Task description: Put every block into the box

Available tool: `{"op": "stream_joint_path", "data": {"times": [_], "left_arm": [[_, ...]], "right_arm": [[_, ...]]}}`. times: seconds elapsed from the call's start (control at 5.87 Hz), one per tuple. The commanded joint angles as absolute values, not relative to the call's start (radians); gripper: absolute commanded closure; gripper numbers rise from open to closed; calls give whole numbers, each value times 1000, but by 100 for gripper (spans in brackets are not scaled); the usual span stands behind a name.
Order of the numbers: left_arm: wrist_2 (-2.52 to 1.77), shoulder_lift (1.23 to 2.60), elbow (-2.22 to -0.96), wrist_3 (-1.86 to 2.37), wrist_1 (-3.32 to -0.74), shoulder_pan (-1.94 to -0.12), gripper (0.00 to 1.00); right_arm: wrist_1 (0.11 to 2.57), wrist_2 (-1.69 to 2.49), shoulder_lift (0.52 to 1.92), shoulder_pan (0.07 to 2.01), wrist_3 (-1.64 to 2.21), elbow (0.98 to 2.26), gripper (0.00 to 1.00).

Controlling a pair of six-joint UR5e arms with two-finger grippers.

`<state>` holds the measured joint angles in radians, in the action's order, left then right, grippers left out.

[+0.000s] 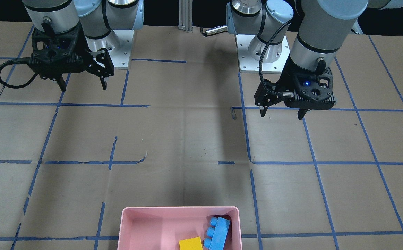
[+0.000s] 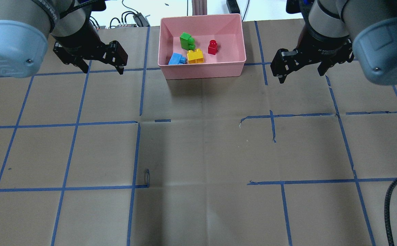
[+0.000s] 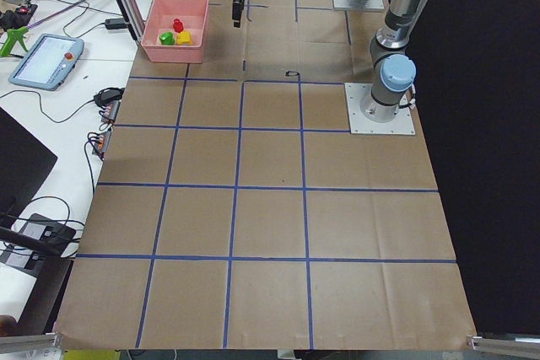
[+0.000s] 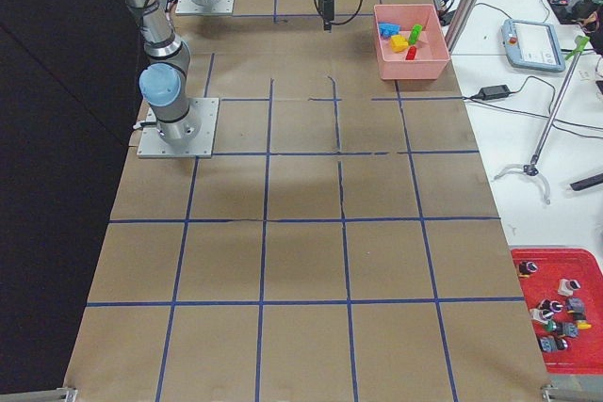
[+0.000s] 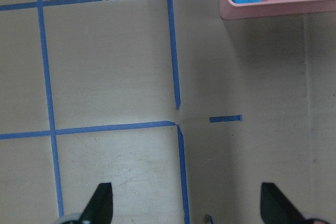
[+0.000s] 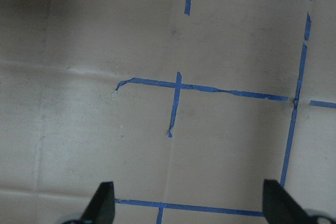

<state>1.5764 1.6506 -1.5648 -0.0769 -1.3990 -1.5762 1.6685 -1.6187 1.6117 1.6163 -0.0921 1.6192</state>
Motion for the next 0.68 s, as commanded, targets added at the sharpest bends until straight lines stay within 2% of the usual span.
{"op": "stream_joint_path", "data": {"times": [0.0, 0.51], "left_arm": [[1559, 1649, -1568, -80, -1401, -1572, 1], [1559, 1649, -1568, -80, -1401, -1574, 1]], "right_arm": [[1681, -1624, 1608, 1605, -104, 1603, 0], [1666, -1617, 1611, 1568, -110, 1612, 0]]}}
